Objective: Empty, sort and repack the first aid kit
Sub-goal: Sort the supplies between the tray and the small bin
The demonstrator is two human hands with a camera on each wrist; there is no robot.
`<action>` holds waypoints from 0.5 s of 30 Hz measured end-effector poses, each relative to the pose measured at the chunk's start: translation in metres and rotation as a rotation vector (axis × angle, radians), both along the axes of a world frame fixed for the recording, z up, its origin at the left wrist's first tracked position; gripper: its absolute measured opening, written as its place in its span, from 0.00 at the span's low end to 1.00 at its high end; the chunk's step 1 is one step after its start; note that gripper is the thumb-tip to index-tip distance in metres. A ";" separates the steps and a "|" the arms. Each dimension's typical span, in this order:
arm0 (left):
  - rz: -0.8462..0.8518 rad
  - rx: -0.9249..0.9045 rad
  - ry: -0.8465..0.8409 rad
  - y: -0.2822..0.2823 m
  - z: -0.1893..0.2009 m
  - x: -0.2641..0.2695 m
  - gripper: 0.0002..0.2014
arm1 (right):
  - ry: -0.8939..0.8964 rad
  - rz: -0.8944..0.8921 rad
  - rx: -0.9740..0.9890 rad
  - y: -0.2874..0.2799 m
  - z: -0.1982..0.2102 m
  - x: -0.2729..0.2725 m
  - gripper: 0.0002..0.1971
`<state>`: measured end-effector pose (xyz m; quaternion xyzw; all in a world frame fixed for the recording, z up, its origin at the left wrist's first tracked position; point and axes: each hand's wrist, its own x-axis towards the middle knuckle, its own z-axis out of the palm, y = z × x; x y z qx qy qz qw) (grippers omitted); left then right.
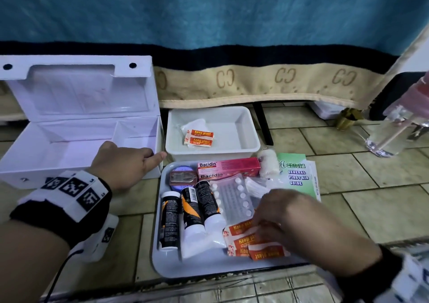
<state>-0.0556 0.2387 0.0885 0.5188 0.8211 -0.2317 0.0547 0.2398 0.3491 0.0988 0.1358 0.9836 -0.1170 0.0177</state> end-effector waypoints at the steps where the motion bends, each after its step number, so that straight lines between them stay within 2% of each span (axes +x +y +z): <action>1: 0.004 0.000 -0.012 0.000 0.000 0.000 0.21 | 0.023 -0.047 -0.016 0.006 0.012 -0.007 0.07; 5: 0.009 0.005 -0.022 0.000 0.002 0.000 0.21 | 0.080 -0.129 0.092 0.035 0.050 -0.052 0.09; 9: -0.015 0.013 -0.034 0.000 0.002 -0.001 0.21 | -0.166 -0.118 0.121 0.062 0.048 -0.114 0.16; 15: -0.033 0.055 -0.039 -0.001 -0.002 -0.004 0.20 | -0.388 -0.017 0.226 0.070 0.027 -0.178 0.14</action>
